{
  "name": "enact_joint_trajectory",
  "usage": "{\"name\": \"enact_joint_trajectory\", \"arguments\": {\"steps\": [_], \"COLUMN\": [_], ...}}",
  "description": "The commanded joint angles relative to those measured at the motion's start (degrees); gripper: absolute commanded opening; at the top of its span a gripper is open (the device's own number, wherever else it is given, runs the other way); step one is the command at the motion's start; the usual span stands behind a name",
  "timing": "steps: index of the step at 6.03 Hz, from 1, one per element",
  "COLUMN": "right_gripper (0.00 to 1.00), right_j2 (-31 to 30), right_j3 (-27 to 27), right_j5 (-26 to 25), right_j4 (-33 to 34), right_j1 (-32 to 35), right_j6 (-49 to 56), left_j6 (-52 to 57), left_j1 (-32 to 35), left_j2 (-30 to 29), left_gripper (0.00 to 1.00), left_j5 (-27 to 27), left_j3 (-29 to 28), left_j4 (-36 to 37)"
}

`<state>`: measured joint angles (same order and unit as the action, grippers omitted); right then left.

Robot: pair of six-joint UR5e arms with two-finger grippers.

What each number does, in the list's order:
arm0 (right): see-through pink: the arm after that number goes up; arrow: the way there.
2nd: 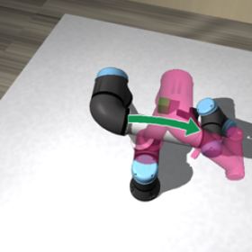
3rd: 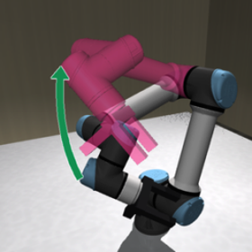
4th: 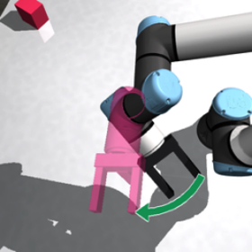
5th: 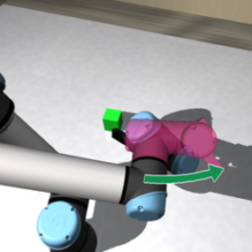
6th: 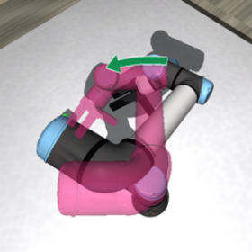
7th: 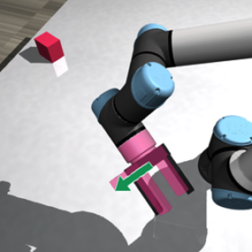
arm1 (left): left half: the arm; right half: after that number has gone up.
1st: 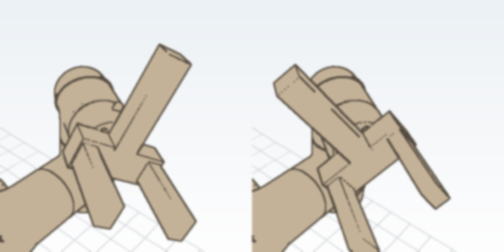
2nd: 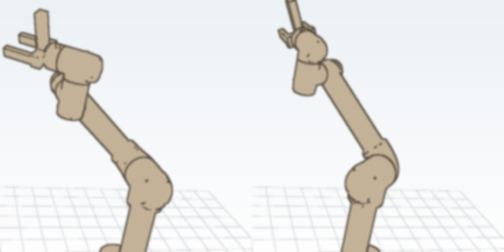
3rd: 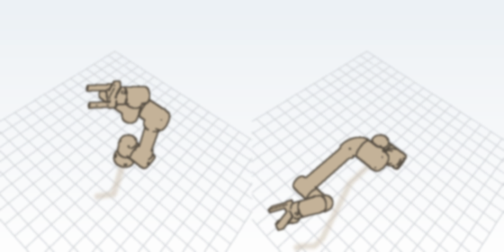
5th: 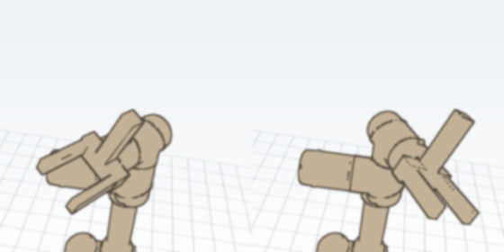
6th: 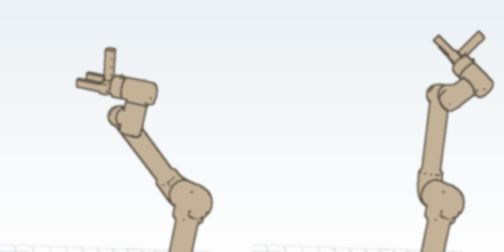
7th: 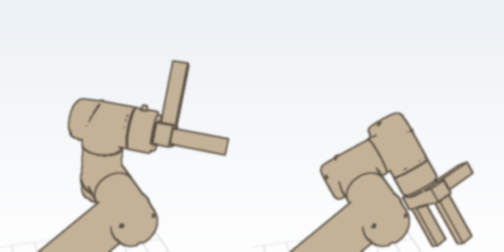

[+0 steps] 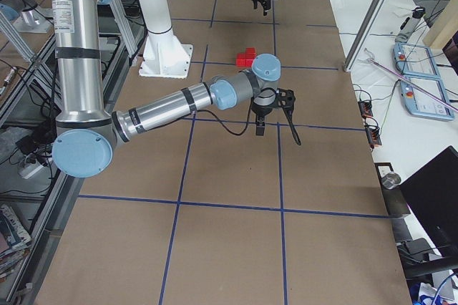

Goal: Form red blocks into L shape at center

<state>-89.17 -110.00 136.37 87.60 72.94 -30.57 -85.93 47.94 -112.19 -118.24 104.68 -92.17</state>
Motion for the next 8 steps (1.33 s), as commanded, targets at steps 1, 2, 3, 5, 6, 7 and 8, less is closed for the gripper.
{"name": "enact_joint_trajectory", "arguments": {"steps": [1,2,3,5,6,7,8], "right_gripper": [1.0,1.0,1.0,1.0,1.0,1.0,1.0], "right_j2": [-0.65,-1.62,-1.19,-1.27,-1.27,-1.19,-1.19], "right_j3": [2.06,3.46,6.44,10.23,10.85,11.38,10.78], "right_j5": [0.21,0.21,0.73,1.18,1.09,1.17,1.26], "right_j4": [0.11,0.12,0.12,0.12,0.12,1.94,2.83], "right_j1": [2.8,4.82,7.1,10.45,10.9,10.64,11.6], "right_j6": [5.93,8.74,11.82,17.71,19.13,19.58,21.5], "left_j6": [26.57,37.22,48.72,72.73,78.58,84.64,94.1], "left_j1": [7.92,14.31,20.73,29.2,33.41,37.8,42.2], "left_j2": [5.91,8.02,10.57,16.1,18.22,19.2,19.21], "left_gripper": [1.0,1.0,1.0,1.0,1.0,1.0,1.0], "left_j5": [-0.06,-4.68,-9.51,-9.64,-9.73,-9.91,-11.65], "left_j3": [-0.27,-0.79,-0.97,-1.67,-2.29,-4.73,-9.02], "left_j4": [0.24,0.85,1.03,3.3,3.58,6.19,9.78]}}
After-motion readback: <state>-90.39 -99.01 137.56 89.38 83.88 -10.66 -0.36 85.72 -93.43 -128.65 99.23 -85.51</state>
